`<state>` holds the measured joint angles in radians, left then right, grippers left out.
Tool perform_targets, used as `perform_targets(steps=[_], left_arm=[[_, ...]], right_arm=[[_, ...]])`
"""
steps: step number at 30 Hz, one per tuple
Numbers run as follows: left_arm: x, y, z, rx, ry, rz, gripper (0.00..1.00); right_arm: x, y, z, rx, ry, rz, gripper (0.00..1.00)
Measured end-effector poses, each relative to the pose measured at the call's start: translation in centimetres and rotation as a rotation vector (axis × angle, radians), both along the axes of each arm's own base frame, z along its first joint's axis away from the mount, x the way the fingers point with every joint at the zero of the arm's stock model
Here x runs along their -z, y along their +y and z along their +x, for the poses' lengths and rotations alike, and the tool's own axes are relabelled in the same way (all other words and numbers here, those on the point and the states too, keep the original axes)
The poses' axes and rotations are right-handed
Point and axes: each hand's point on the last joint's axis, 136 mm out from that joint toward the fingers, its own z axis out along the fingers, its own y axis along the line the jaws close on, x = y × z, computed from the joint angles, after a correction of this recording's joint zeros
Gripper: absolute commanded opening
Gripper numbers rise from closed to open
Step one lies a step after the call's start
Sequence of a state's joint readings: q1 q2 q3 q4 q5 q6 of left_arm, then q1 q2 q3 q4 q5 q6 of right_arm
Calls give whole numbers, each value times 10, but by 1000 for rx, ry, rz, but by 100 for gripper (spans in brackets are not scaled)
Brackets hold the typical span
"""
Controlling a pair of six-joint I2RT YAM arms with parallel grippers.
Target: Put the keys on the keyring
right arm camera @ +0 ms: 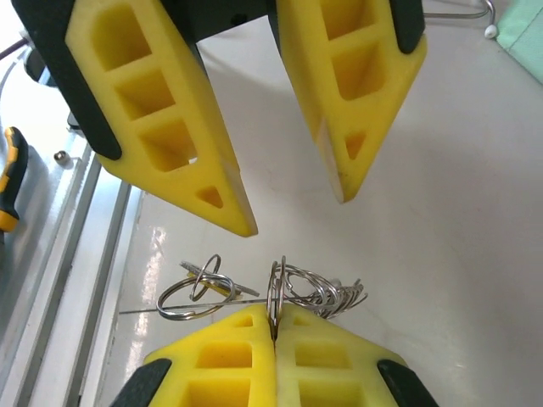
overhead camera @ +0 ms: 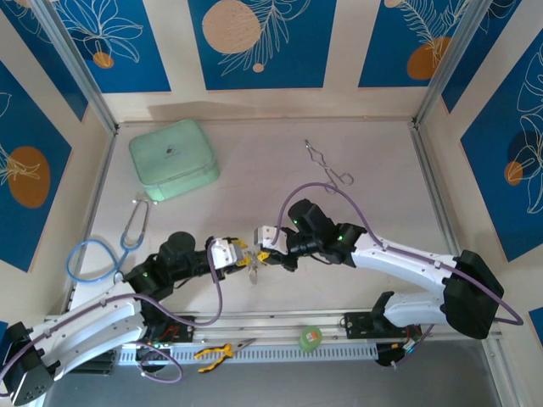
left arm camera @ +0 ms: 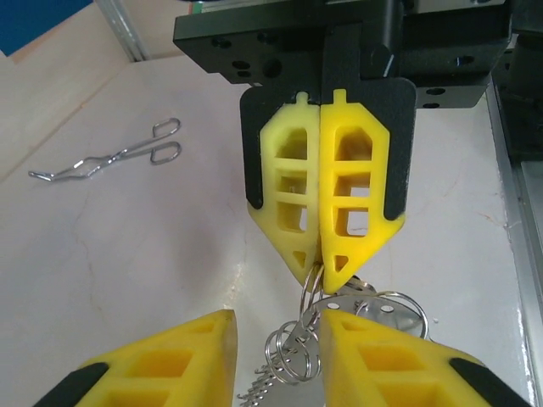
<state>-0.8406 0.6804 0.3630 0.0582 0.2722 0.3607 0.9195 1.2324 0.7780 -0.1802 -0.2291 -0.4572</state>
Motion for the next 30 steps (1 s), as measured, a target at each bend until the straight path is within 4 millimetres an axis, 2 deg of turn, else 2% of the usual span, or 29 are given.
perform_targets(steps=[7,17,24,25,28,30], left_arm=[[9,-6,0,25,29,29,25],[8,-10,-5,64,34,17,15],[8,-11,-7,73,39,12,0],[8,-11,-7,73,39,12,0],[5,-11,-6,70,35,-1,0],[3,-12,-5,65,33,-25,0]], right_arm=[[-5,3,-3,-18,-43,-36,0],[-3,7,-5,-27,-50,-55,0],[-5,7,-4,-19,-51,-54,0],[-5,8,-4,-14,-49,-51,2],[-7,6,-2,17,-27,-30,24],[-10,5,1,49,-11,5,33]])
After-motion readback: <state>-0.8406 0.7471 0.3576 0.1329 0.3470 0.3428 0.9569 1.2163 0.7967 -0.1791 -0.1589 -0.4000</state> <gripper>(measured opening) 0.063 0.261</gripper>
